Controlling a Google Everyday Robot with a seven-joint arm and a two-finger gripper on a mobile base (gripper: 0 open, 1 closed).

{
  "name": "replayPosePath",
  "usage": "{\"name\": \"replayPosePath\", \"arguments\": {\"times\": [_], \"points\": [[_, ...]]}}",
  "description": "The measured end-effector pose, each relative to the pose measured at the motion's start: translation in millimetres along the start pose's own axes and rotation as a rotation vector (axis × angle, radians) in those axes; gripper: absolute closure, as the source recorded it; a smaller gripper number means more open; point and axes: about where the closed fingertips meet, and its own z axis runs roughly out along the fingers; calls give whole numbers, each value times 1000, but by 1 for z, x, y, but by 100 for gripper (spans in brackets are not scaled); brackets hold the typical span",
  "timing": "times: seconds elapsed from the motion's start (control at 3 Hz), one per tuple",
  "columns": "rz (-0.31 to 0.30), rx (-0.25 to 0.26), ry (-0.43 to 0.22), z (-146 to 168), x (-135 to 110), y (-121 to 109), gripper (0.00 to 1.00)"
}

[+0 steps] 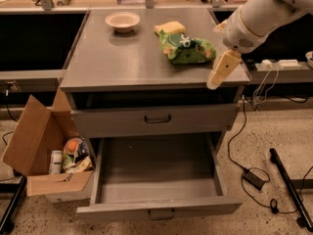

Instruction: Place green rice chip bag into middle drawer

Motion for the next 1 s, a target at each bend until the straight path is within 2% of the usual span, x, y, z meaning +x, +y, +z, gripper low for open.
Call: {"name": "replayPosePath", "arguments": {"times": [0.33, 1.0], "points": [[0, 0, 0, 0, 0, 0, 0], [-4, 113, 14, 27, -15, -66, 0]]}}
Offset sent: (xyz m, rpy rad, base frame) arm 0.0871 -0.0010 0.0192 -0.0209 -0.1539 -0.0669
